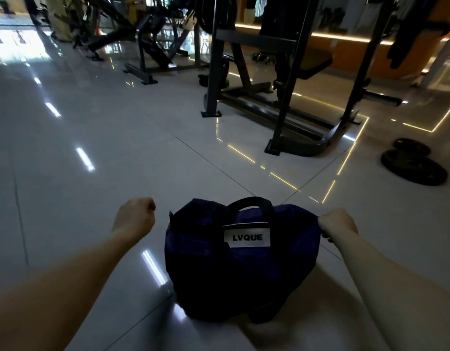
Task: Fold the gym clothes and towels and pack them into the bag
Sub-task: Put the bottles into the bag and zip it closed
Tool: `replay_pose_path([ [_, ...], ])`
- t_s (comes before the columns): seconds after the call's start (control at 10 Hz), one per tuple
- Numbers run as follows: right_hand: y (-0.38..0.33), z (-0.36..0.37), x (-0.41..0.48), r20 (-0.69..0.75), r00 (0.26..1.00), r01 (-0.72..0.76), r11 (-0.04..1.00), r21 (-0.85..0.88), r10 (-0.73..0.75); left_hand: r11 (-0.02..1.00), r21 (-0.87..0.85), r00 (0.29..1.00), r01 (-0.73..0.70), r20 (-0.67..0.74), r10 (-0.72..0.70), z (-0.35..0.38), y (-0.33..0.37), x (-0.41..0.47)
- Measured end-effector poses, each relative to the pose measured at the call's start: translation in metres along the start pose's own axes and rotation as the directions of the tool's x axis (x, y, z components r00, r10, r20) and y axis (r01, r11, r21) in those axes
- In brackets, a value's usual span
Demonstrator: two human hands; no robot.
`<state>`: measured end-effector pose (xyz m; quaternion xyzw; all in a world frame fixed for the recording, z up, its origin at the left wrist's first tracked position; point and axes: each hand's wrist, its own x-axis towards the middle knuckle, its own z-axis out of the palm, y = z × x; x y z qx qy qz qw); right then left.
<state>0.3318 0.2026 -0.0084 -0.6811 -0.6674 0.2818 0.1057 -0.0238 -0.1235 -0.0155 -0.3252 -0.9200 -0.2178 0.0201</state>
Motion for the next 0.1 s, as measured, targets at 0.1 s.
replay_pose_path([
  [0.1, -0.0362, -0.0114, -0.0133, -0.011, 0.999, 0.037, 0.982, -0.185, -0.039, 0.985, -0.170, 1.000, -0.007, -0.018, 0.004, 0.0090, 0.0393, 0.0018],
])
